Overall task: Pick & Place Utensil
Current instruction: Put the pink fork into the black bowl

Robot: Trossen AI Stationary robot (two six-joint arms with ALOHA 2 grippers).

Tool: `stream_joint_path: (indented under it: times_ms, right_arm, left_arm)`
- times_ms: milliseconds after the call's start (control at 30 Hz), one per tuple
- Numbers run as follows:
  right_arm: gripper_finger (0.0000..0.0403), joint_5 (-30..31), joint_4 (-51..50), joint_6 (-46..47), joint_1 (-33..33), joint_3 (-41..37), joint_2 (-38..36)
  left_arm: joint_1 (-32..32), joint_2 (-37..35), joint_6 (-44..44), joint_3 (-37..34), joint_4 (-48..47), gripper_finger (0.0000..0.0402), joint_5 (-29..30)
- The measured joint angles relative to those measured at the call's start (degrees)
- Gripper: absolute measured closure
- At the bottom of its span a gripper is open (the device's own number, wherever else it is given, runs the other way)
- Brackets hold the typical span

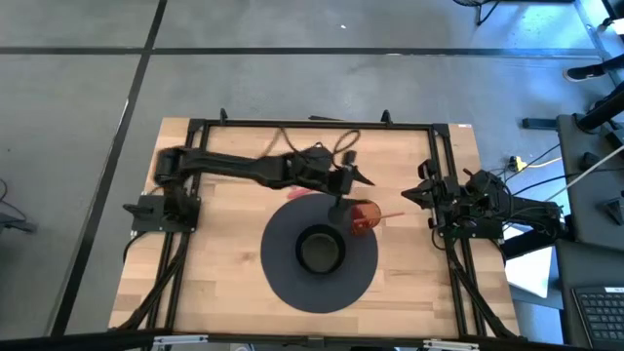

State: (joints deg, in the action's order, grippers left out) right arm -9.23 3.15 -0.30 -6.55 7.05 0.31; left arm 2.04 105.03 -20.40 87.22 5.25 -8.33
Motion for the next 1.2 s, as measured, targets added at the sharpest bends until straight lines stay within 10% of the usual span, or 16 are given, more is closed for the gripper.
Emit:
stream_joint_path:
  times_ms: [400, 767, 1200]
  right_arm:
    - [0.0391, 0.20, -0.78, -1.64, 0.00, 0.02, -0.02]
    - [0.0391, 0.20, 0.01, -3.21, 0.00, 0.02, -0.02]
    - [0.0391, 0.02, 0.03, -5.68, -0.01, 0.02, -0.01]
  left_arm:
    - [-2.85, -34.86, 6.81, -12.71, -25.51, 0.0338, 30.85]
    - [4.86, -55.07, 15.50, -55.66, 10.78, 0.0399, 27.95]
    - [5.99, -72.35, 3.89, -66.25, 20.31, 0.0400, 33.44]
